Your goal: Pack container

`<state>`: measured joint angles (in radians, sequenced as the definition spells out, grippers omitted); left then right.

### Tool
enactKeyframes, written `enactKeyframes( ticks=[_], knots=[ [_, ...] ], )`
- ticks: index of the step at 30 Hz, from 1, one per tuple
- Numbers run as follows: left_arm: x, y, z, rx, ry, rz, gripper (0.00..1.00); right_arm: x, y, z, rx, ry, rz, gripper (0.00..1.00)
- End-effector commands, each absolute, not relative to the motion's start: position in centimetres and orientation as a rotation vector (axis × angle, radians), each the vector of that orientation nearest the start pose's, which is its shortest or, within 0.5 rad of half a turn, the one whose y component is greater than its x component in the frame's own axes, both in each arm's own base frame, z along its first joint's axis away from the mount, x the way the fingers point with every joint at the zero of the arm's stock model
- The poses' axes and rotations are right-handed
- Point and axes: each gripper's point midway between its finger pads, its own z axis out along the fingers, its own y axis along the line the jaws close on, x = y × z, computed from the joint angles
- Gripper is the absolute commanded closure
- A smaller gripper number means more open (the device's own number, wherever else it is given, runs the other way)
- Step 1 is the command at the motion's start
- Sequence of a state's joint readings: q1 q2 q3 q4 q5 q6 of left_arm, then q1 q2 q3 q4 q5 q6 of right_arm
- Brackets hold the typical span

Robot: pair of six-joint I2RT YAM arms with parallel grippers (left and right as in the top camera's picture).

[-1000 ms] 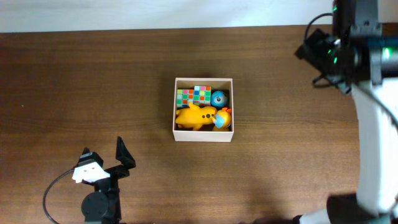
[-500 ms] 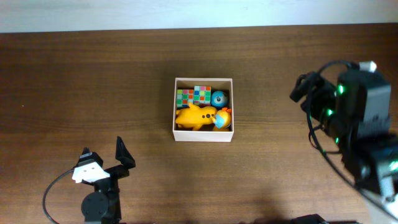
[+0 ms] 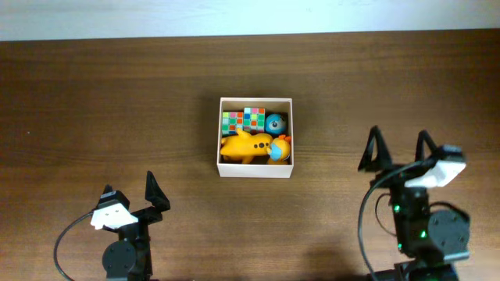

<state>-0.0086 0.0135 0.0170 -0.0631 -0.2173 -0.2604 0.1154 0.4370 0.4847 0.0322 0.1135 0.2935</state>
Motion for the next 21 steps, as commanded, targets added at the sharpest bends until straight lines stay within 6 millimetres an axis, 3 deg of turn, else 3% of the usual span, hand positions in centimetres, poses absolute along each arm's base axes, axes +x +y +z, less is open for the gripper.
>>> enactKeyframes(
  ticks=[1,10,21],
  knots=[
    [24.2,3.7,16.2,-0.365,1.584,-0.009,0.01,25.7,1.4,29.8,0.109,1.454,0.170,0.01],
    [24.2,3.7,16.2,-0.365,1.584,-0.009,0.01,23.9,1.4,27.9,0.101,1.345,0.185,0.01],
    [24.2,3.7,16.2,-0.365,1.584,-0.009,0.01,23.8,1.7,23.9,0.063,1.357,0.203,0.01]
  ],
)
